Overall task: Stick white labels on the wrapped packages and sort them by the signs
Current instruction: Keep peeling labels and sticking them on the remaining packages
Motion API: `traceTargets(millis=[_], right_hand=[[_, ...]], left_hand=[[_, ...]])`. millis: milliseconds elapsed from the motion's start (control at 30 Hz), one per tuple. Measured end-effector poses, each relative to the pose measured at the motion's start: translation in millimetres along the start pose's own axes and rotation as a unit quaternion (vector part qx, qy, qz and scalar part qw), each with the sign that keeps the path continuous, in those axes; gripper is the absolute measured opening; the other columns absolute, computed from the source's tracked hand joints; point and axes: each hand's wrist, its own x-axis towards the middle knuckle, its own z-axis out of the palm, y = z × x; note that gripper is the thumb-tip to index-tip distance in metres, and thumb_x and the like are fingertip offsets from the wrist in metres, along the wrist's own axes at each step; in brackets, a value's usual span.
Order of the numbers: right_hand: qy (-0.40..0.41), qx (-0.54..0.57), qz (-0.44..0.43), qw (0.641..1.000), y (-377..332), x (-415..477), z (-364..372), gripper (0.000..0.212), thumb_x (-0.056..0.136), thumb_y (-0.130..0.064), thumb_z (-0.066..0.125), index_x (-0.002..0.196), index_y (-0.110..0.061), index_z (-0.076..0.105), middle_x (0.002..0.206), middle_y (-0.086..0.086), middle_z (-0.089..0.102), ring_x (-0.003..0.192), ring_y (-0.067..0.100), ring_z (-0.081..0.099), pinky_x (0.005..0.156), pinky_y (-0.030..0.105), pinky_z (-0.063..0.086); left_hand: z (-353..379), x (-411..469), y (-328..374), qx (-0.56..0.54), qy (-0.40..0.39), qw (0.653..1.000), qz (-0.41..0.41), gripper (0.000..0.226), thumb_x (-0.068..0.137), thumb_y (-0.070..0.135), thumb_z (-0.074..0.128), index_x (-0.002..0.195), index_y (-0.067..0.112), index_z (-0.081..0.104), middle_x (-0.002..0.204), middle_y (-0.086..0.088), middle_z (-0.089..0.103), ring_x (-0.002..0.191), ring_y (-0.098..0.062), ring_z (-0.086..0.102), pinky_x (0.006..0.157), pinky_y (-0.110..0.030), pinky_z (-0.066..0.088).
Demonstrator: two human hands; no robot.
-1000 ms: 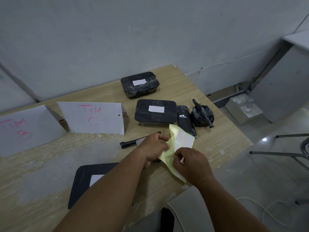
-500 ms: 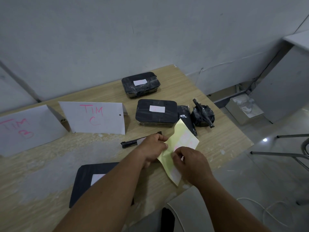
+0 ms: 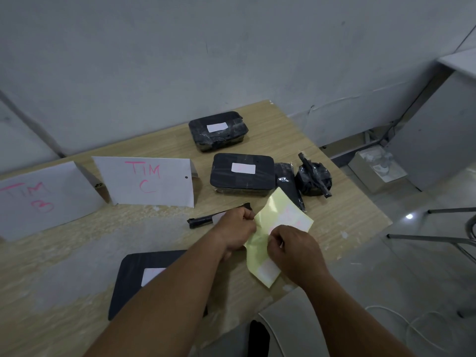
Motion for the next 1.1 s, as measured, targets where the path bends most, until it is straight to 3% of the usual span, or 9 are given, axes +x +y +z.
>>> traceTargets(millis=[200, 333, 433, 567, 600, 667, 767, 933, 1100], right_hand=[[-0.022, 0.091, 0.097, 0.991, 8, 1, -2, 0.025, 0.087, -0.023, 0.06, 0.065, -0.03, 0.05, 0.058, -0.009, 0.054, 0.056, 0.01, 0.051, 0.055, 0.029, 0.041], [0.005, 0.181, 0.178, 0.967, 11, 3, -4, 0.025, 0.085, -0.016, 0.057, 0.061, -0.024, 0.056, 0.056, -0.005, 0.056, 0.053, 0.004, 0.048, 0.051, 0.023, 0.037], [0.05, 0.316, 0.232, 0.919, 13, 4, -10, 0.027, 0.081, -0.019, 0.052, 0.053, -0.018, 0.053, 0.05, -0.007, 0.05, 0.048, 0.006, 0.041, 0.052, 0.028, 0.033], [0.124, 0.48, 0.306, 0.813, 18, 8, -22, 0.032, 0.081, -0.01, 0.049, 0.05, -0.017, 0.048, 0.05, -0.002, 0.046, 0.05, 0.015, 0.033, 0.049, 0.028, 0.027], [0.132, 0.486, 0.313, 0.805, 19, 9, -24, 0.03, 0.08, -0.009, 0.049, 0.051, -0.016, 0.048, 0.05, -0.001, 0.046, 0.05, 0.015, 0.032, 0.049, 0.028, 0.026], [0.133, 0.448, 0.305, 0.83, 20, 11, -26, 0.029, 0.083, -0.008, 0.051, 0.054, -0.011, 0.051, 0.052, 0.0, 0.048, 0.049, 0.013, 0.035, 0.05, 0.028, 0.028], [0.131, 0.369, 0.288, 0.874, 17, 12, -24, 0.024, 0.084, -0.011, 0.053, 0.061, -0.009, 0.057, 0.052, -0.007, 0.053, 0.046, 0.005, 0.04, 0.048, 0.026, 0.033], [0.123, 0.371, 0.297, 0.871, 10, 14, -16, 0.02, 0.084, -0.014, 0.055, 0.066, -0.01, 0.061, 0.055, -0.006, 0.056, 0.048, 0.003, 0.043, 0.052, 0.028, 0.038], [0.099, 0.381, 0.277, 0.876, 4, 17, -13, 0.017, 0.086, -0.016, 0.058, 0.074, -0.006, 0.064, 0.07, 0.012, 0.062, 0.057, 0.009, 0.049, 0.057, 0.031, 0.042]], left_hand=[[-2, 9, -5, 0.224, 0.081, 0.971, 0.02, 0.019, 0.093, 0.017, 0.053, 0.109, 0.024, 0.061, 0.111, 0.004, 0.062, 0.098, -0.015, 0.058, 0.078, -0.029, 0.047], [2, 12, -11, 0.336, 0.116, 0.933, 0.052, 0.024, 0.096, 0.015, 0.051, 0.118, 0.022, 0.059, 0.116, -0.001, 0.061, 0.095, -0.017, 0.052, 0.077, -0.028, 0.042], [6, 11, -11, 0.393, 0.14, 0.906, 0.07, 0.026, 0.097, 0.014, 0.047, 0.12, 0.019, 0.058, 0.114, -0.006, 0.062, 0.098, -0.023, 0.058, 0.077, -0.033, 0.047], [10, 7, -7, 0.445, 0.149, 0.877, 0.109, 0.03, 0.096, 0.007, 0.042, 0.122, 0.015, 0.056, 0.11, -0.01, 0.062, 0.096, -0.026, 0.059, 0.068, -0.031, 0.041], [11, 6, -6, 0.453, 0.152, 0.871, 0.113, 0.03, 0.096, 0.006, 0.041, 0.121, 0.014, 0.056, 0.109, -0.01, 0.062, 0.095, -0.026, 0.06, 0.067, -0.031, 0.04], [15, 3, -3, 0.483, 0.161, 0.852, 0.121, 0.03, 0.095, 0.006, 0.041, 0.121, 0.013, 0.056, 0.112, -0.01, 0.062, 0.096, -0.026, 0.06, 0.068, -0.031, 0.04], [20, 1, 1, 0.519, 0.202, 0.808, 0.194, 0.035, 0.091, 0.018, 0.048, 0.126, 0.018, 0.048, 0.121, -0.006, 0.049, 0.107, -0.027, 0.048, 0.084, -0.039, 0.041], [25, -6, 12, 0.434, 0.126, 0.789, 0.417, 0.038, 0.077, 0.048, 0.066, 0.105, 0.023, 0.063, 0.106, 0.002, 0.047, 0.099, -0.018, 0.043, 0.083, -0.037, 0.04], [30, -5, 10, 0.455, 0.151, 0.784, 0.395, 0.04, 0.077, 0.056, 0.065, 0.103, 0.025, 0.065, 0.111, 0.003, 0.047, 0.104, -0.019, 0.042, 0.086, -0.038, 0.039]])
